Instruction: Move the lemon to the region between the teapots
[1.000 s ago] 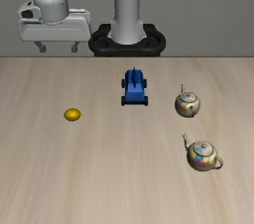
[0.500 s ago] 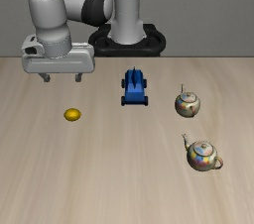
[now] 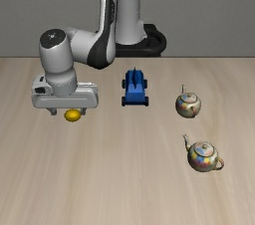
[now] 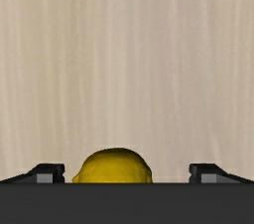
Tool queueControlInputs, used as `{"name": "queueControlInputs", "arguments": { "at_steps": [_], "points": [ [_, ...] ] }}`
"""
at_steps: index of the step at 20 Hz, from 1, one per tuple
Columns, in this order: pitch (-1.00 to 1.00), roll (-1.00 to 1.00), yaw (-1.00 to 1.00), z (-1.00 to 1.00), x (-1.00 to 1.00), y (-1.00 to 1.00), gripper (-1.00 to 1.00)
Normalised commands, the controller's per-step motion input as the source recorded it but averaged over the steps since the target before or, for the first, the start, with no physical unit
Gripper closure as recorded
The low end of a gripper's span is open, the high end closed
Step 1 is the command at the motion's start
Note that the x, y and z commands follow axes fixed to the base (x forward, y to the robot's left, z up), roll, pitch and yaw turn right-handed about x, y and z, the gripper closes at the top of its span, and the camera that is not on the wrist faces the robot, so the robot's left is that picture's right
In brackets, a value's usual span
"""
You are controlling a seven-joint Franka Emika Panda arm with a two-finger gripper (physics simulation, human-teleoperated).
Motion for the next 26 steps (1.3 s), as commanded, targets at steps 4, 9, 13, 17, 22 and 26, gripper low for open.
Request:
{"name": "queueControlInputs", "arguments": {
  "at_steps": [4, 9, 13, 17, 22, 26],
  "points": [
    [0.0, 0.0, 0.0, -0.5, -0.25, 0.0, 1.0],
    [0.0, 0.0, 0.0, 0.0, 0.2, 0.0, 1.0],
    [0.0, 0.0, 0.0, 0.0, 1.0, 0.0, 1.0],
    [0.0, 0.0, 0.0, 0.0, 0.0, 1.0, 1.0],
    [0.0, 0.0, 0.0, 0.0, 0.0, 1.0, 1.0],
    [0.0, 0.0, 0.0, 0.0, 0.0, 1.0, 1.0]
  ]
}}
